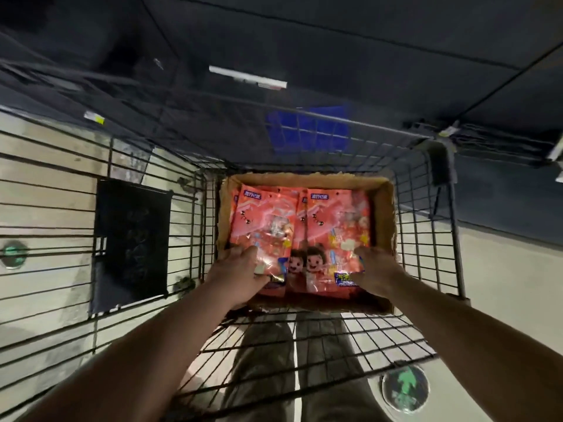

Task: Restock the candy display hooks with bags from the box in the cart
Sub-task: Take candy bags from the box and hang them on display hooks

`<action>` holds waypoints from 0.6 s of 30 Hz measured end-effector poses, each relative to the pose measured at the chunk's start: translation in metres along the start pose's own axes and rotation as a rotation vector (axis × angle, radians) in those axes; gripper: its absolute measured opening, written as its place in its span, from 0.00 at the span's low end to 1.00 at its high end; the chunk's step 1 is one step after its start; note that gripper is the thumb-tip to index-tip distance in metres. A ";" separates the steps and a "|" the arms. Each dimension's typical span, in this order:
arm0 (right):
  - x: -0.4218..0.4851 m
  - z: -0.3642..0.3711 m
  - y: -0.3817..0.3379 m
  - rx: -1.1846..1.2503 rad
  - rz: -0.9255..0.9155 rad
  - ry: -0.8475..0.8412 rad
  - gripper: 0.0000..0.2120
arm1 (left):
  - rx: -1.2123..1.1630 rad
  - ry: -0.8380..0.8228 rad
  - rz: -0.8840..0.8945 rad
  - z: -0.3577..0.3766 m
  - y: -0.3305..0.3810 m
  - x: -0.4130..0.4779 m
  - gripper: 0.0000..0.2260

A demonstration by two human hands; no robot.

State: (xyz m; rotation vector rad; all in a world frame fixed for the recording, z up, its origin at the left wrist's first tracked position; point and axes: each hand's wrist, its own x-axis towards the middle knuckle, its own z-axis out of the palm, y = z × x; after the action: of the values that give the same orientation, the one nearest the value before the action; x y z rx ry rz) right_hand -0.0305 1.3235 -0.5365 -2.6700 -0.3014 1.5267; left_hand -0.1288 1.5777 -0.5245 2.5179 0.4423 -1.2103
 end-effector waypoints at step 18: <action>0.090 0.036 0.013 0.510 0.311 0.027 0.33 | -0.480 0.118 -0.265 0.029 -0.016 0.098 0.30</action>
State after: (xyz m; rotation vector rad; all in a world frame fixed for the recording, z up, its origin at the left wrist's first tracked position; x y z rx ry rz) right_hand -0.0154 1.3261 -0.6335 -2.3914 0.4655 1.3913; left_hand -0.0972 1.5942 -0.6216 2.1636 0.9917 -0.9020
